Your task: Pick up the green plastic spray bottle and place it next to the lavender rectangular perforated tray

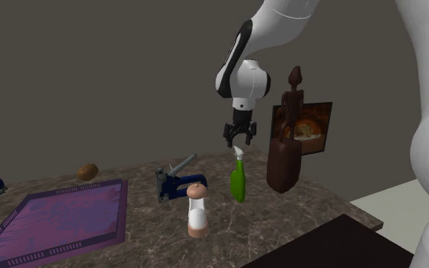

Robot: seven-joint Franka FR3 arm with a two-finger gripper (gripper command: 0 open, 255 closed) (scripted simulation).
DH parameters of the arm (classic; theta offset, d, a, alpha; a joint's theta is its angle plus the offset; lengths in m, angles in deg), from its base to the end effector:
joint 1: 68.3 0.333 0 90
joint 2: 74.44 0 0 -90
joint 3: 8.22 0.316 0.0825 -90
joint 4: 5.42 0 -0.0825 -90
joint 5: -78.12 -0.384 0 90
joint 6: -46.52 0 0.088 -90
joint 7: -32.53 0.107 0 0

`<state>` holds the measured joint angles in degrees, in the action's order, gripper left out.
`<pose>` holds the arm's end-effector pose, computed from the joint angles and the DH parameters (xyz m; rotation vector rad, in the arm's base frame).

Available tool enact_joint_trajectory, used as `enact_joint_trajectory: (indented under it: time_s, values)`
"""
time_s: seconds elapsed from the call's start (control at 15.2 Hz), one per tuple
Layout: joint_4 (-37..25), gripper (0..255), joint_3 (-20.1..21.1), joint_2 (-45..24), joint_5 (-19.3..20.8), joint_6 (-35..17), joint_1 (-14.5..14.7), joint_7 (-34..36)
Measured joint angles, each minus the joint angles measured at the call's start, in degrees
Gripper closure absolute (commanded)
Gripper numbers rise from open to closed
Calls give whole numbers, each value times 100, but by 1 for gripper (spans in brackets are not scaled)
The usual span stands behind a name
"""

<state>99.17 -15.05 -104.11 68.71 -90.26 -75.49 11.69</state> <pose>0.6359 -0.1514 0.2569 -3.1006 -0.0294 -0.1002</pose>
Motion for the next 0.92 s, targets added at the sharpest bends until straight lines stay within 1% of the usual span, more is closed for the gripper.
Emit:
enact_joint_trajectory:
  time_s: [0.33,0.73,0.79,0.92]
  values:
    - [-31,0,40,-285,-56,-250,-25,-45]
    - [-40,0,47,-331,-65,-291,-26,-47]
    - [-40,255,47,-331,-65,-291,-26,-47]
    - [-40,255,47,-331,-65,-291,-26,-47]
